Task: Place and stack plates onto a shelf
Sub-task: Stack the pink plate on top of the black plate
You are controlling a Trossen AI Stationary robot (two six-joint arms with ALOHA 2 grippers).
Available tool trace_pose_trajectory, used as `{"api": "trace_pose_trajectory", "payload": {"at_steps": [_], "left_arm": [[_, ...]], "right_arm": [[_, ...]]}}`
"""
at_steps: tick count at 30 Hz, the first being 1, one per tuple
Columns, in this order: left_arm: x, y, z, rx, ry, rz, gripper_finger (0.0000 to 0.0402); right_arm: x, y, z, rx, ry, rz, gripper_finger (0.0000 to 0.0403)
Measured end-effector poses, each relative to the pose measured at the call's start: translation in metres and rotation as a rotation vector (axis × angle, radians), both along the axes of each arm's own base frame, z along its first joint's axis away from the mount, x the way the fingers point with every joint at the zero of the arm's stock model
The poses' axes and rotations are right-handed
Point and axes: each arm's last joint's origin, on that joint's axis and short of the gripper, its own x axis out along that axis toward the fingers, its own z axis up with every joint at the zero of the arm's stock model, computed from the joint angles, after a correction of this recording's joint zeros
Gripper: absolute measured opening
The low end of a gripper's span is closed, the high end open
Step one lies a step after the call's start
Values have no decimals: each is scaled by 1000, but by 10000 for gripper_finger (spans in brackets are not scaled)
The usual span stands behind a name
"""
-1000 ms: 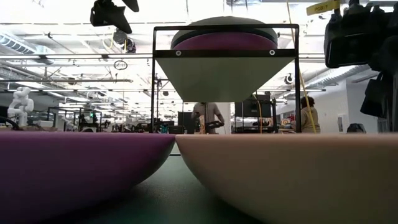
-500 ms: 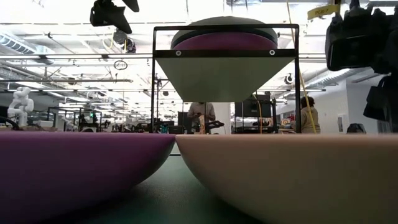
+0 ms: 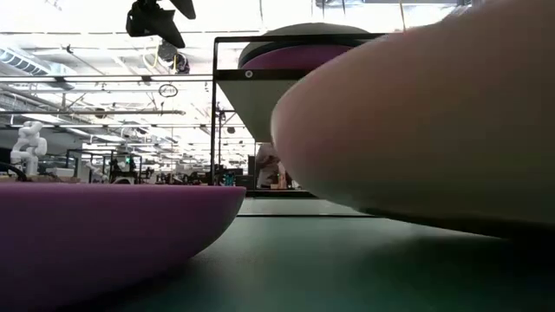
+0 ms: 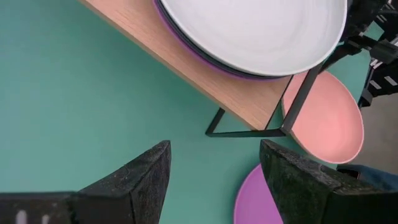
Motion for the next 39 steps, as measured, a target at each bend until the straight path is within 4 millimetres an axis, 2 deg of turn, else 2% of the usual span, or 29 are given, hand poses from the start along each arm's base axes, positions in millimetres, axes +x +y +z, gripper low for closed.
{"api": "trace_pose_trajectory", "payload": {"at_steps": [5, 16, 29, 39], "left_arm": [[0, 0, 0, 2, 0, 1, 250], [0, 1, 0, 15, -1, 10, 250], [0, 1, 0, 23, 1, 7, 250], [-6, -13, -3, 23, 54, -31, 250]], "right_arm": [[1, 0, 1, 11, -11, -5, 6], [1, 2, 5, 97, 14, -56, 1], [-5, -3, 44, 220, -96, -104, 1], [-12, -15, 81, 293, -243, -282, 0]]}}
